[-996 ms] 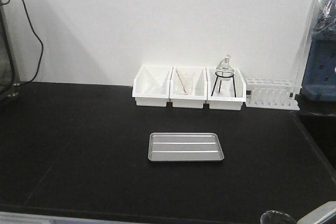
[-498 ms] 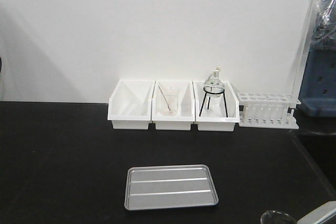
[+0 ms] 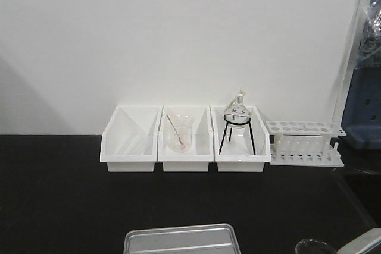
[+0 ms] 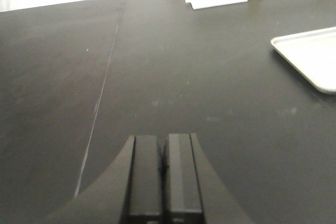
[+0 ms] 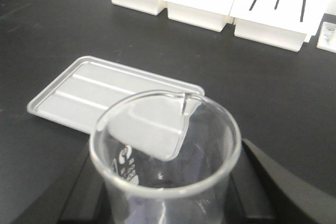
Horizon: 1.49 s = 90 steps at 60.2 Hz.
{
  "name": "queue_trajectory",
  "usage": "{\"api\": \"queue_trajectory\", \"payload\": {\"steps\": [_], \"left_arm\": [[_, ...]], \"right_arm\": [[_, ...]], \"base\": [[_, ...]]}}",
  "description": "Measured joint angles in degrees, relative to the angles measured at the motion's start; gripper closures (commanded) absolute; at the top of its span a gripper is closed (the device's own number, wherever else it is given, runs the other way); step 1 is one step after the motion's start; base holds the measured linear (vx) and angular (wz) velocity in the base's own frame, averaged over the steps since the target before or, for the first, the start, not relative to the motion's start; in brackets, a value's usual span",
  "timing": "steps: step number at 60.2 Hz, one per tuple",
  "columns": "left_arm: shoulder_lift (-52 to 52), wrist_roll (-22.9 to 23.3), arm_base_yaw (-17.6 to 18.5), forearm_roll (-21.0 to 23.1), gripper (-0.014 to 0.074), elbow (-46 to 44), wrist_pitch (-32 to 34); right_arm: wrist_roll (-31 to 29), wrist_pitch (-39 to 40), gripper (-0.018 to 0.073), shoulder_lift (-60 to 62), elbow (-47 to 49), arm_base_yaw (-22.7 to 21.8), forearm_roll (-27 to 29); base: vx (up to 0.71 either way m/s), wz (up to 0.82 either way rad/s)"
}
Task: Move beaker to silver tray on left bench
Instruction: 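Lower the held beaker with the right gripper onto the silver tray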
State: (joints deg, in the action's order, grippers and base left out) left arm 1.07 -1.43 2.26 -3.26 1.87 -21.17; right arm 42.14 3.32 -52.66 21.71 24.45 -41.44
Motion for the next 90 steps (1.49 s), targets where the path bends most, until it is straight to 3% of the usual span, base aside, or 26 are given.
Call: {"api": "queue_trajectory", "payload": {"steps": [42, 51, 64, 76, 90], "left_arm": [[0.0, 0.0, 0.0, 0.0, 0.0595, 0.0, 0.0], [0.0, 0.0, 0.0, 0.0, 0.0595, 0.0, 0.0], [0.0, 0.0, 0.0, 0.0, 0.0595, 0.0, 0.0], [0.0, 0.0, 0.0, 0.0, 0.0595, 0.0, 0.0], [0.0, 0.0, 0.0, 0.0, 0.0595, 0.0, 0.0]], "right_arm": [[0.0, 0.12, 0.0571, 0.0, 0.0, 0.0, 0.0], [-0.83, 6.47, 0.0571, -2.05, 0.0, 0.0, 0.0], [-10.19, 20.71, 0.0571, -20.0, 7.16, 0.0, 3.65], [-11.67, 25.34, 0.0571, -37.95, 16.97, 0.0, 5.42], [-12.75, 33.49, 0.0571, -51.88, 21.8, 0.0, 1.23]], "base": [[0.09, 0.01], [0.0, 0.0], [0.0, 0.0], [0.0, 0.0], [0.0, 0.0]]}}
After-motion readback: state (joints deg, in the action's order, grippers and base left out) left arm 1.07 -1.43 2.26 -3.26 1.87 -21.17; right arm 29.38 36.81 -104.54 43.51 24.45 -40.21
